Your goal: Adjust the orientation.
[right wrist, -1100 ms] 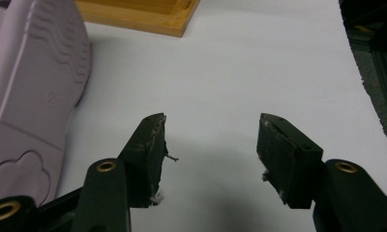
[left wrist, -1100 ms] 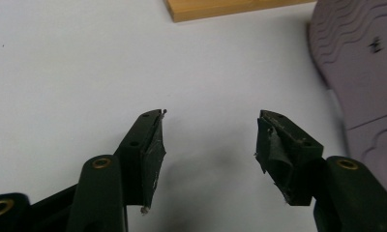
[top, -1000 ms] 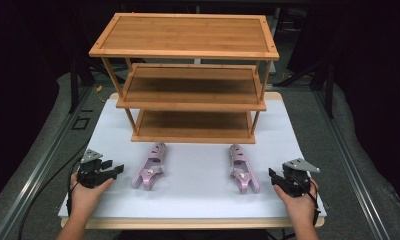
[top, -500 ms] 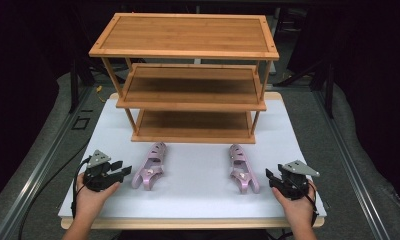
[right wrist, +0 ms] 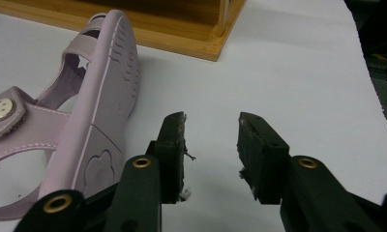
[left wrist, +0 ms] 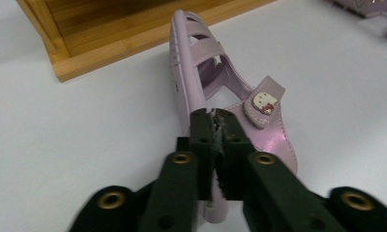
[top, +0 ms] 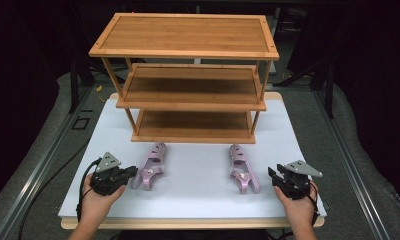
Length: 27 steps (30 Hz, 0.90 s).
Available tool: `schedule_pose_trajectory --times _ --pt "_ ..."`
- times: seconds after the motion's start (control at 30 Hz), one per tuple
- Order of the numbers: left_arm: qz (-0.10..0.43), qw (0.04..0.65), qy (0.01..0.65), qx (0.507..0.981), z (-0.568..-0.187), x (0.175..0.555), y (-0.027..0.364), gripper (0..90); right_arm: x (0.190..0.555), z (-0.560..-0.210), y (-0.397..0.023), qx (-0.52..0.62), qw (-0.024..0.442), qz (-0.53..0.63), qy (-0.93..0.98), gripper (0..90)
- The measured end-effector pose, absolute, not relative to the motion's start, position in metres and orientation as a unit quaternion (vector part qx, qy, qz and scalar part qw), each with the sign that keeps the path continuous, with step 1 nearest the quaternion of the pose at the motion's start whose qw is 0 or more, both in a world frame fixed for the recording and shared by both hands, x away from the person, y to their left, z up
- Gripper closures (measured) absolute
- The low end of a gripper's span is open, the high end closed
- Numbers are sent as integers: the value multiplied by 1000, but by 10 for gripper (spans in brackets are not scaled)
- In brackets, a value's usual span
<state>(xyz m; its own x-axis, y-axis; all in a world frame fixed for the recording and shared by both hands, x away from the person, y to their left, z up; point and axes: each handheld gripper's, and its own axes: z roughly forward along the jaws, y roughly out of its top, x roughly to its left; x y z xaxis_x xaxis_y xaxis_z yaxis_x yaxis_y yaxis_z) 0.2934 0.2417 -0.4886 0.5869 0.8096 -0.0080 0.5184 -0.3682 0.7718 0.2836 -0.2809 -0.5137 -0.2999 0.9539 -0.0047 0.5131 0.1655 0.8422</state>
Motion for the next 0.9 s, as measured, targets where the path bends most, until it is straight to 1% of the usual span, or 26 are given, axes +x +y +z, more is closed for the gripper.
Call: schedule_pose_trajectory --times 0.07,0.13,0.23,0.3,0.4,0.43,0.47,0.57,0.6,0.7,0.83,0.9 --pt "191 373 412 809 -492 295 238 899 284 -514 -281 520 286 385 706 635" --pt "188 377 414 807 -493 296 238 900 283 -514 -281 521 285 384 707 635" --pt "208 363 412 810 -492 295 239 900 284 -514 -281 521 282 384 708 634" --pt "221 354 421 805 -493 296 243 900 284 -514 -281 521 284 384 707 632" --pt "221 354 430 801 -494 298 249 900 285 -515 -282 523 283 384 707 631" --pt "220 354 447 791 -497 302 257 900 285 -515 -282 523 282 385 706 630" --pt "220 354 447 791 -497 302 257 900 285 -515 -282 524 282 385 706 630" --pt "211 341 480 780 -508 314 274 900 285 -515 -282 527 281 386 703 630" --pt "211 341 480 780 -508 314 274 900 285 -515 -282 527 281 386 703 630" --pt "182 341 511 767 -518 322 290 900 286 -515 -284 528 279 390 701 629" --pt "166 338 530 760 -524 326 299 900 286 -516 -285 531 275 390 700 628" --pt "168 336 532 759 -523 326 299 900 286 -516 -284 530 274 391 701 628"
